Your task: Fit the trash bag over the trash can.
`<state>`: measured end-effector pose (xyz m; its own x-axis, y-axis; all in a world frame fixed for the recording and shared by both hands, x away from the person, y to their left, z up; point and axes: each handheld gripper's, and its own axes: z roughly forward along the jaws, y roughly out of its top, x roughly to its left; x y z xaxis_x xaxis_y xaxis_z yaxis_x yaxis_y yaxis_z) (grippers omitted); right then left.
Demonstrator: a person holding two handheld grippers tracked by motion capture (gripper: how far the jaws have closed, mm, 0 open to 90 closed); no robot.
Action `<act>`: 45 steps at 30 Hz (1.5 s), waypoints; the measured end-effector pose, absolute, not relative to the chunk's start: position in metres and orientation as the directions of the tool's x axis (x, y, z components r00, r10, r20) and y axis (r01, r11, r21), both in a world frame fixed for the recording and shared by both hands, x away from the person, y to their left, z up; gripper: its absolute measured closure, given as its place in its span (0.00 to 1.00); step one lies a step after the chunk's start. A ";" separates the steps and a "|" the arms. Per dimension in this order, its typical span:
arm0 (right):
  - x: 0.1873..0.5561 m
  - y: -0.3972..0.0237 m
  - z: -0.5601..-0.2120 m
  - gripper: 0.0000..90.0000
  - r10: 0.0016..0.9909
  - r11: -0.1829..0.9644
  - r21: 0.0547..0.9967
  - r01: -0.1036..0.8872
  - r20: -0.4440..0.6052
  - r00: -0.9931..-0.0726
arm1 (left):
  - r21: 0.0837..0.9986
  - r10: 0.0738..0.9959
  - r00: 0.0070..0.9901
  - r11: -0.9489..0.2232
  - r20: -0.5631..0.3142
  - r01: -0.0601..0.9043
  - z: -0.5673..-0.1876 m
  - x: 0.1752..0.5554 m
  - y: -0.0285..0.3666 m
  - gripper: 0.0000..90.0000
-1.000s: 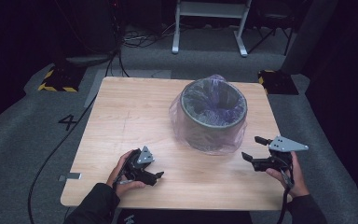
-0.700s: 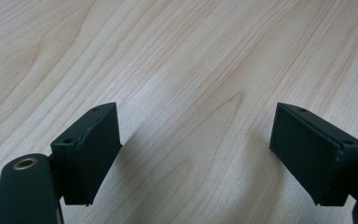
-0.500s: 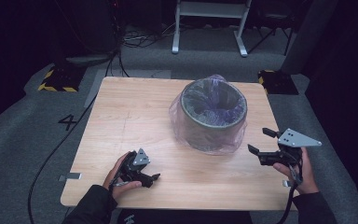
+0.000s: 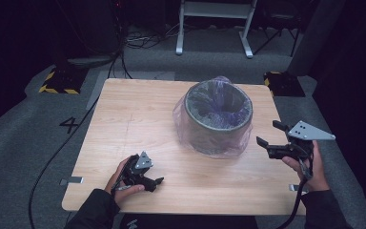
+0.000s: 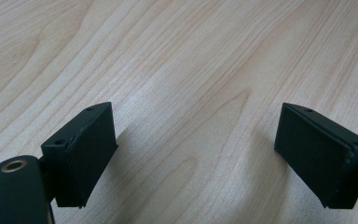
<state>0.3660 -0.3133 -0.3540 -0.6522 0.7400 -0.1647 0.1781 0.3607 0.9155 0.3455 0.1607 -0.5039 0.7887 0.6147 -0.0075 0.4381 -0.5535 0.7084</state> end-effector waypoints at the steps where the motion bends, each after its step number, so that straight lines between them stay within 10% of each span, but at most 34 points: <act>1: 0.367 -0.312 -0.352 0.18 0.738 0.363 0.915 0.176 -0.167 -0.654 | 0.708 0.614 0.789 -0.555 -0.006 0.437 -0.504 0.346 0.161 0.13; 45: 0.429 -0.251 -0.307 0.18 0.690 0.406 0.893 0.197 -0.158 -0.706 | 0.708 0.603 0.798 -0.562 -0.005 0.429 -0.504 0.347 0.162 0.13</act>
<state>0.4292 -0.2513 -0.3075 -0.7064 0.6899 -0.1582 0.1966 0.4059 0.8925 0.3469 0.1618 -0.5039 0.7980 0.6026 -0.0052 0.4286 -0.5615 0.7078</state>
